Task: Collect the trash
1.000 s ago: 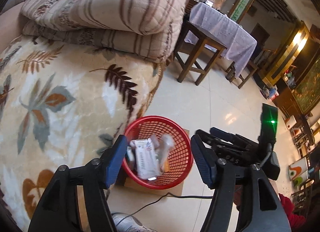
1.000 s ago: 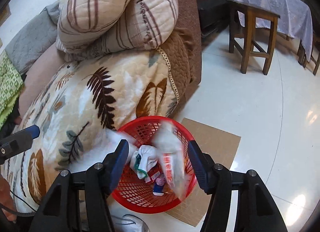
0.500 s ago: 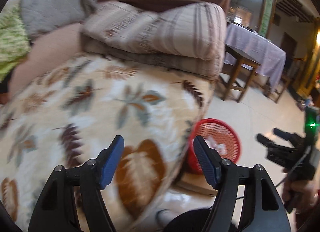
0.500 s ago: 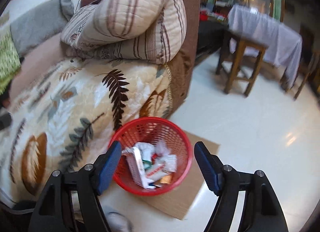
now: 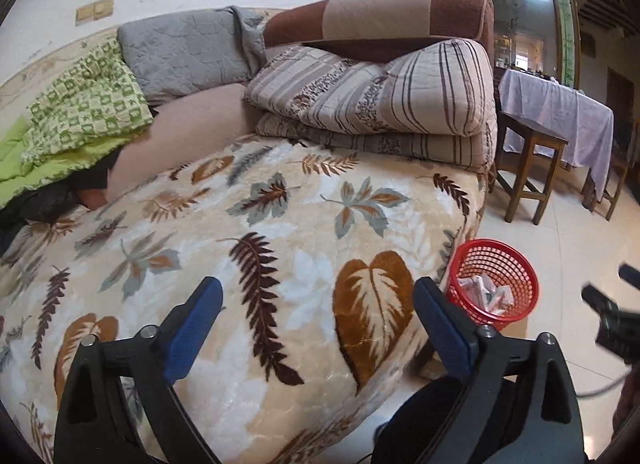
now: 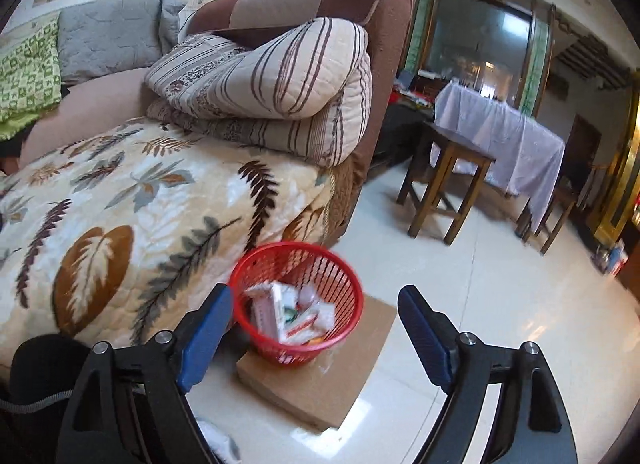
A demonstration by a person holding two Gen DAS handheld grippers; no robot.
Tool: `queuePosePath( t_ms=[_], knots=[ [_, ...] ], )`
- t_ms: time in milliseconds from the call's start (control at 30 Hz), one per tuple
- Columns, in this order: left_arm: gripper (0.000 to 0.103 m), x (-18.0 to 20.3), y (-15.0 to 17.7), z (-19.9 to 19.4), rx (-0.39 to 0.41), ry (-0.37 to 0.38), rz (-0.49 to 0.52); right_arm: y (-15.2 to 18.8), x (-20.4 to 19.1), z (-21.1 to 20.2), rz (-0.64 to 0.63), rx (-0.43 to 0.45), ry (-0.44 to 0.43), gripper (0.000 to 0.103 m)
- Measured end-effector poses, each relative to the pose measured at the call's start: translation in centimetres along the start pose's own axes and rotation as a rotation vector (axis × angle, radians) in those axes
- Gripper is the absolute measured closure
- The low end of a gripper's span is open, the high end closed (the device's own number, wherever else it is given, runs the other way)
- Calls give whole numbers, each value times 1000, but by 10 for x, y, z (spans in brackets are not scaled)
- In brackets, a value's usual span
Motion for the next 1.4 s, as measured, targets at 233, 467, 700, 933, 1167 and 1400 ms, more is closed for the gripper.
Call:
queuePosePath(
  t_ms=[233, 467, 700, 933, 1167, 1400],
  knots=[
    [7, 4, 3, 3, -7, 33, -8, 19, -1, 5, 0, -45, -4, 15],
    [7, 4, 6, 10, -25, -6, 13, 18, -7, 9, -12, -45, -10, 15],
    [7, -2, 4, 16, -39, -97, 21, 18, -13, 12, -22, -50, -16, 15],
    [7, -2, 3, 16, -36, -121, 31, 19, -15, 14, -23, -49, -8, 15],
    [7, -4, 2, 15, -37, -124, 21, 19, -15, 14, -22, -49, -9, 15],
    [7, -12, 2, 18, -49, -128, -11, 19, -17, 14, -25, -45, -8, 15]
  ],
)
Point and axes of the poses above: each gripper's, at about its wrist camera, not at the fingertips, and z roughly the way its jaws point, x to its right, y to its underside, the point moved 6 cm from there along z, roughly the way its jaws point, and after that the axes turned 11 degrees about -x, right-handed, at the moved point
